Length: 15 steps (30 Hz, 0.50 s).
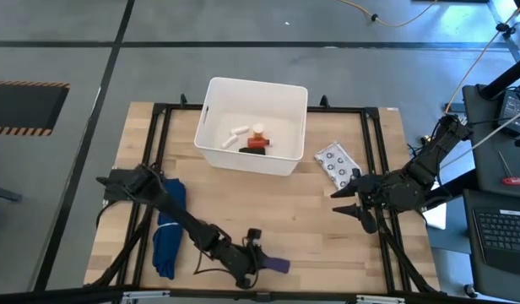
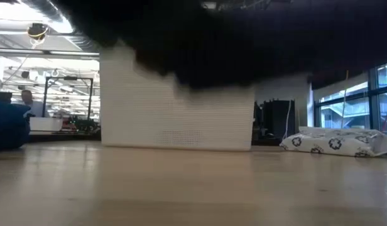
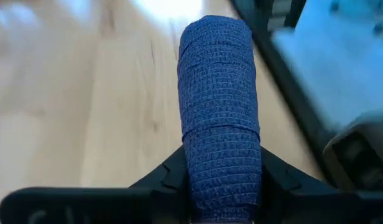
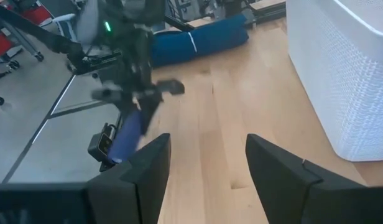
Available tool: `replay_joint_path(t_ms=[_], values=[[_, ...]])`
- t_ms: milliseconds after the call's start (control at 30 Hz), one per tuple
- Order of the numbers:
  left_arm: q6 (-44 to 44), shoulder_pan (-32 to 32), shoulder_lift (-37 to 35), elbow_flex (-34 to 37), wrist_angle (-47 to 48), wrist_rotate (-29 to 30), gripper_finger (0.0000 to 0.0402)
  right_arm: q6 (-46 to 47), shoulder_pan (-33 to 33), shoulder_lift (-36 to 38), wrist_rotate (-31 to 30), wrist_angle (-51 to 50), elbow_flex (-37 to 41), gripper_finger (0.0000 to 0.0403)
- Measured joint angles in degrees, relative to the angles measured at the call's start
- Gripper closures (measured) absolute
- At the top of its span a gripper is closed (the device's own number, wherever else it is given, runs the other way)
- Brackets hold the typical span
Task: Pick & place medical supplies in basket/bin
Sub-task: Put the purple bandage into the white bin
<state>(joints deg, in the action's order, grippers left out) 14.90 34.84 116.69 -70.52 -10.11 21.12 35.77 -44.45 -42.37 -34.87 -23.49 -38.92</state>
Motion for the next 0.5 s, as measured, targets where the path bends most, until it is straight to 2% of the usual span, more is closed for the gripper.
replay_joint_path(t_ms=[300,500], values=[[7.05,-4.26,-18.12,-0.13,0.31,12.22,0.0301,0.18,0.19,0.00,-0.30,0.27,0.00,0.0192],[7.42,-12.35,-30.56,-0.23,4.27,10.67,0.0302,6.34,2.53,0.02,-4.90,0.27,0.00,0.0192]])
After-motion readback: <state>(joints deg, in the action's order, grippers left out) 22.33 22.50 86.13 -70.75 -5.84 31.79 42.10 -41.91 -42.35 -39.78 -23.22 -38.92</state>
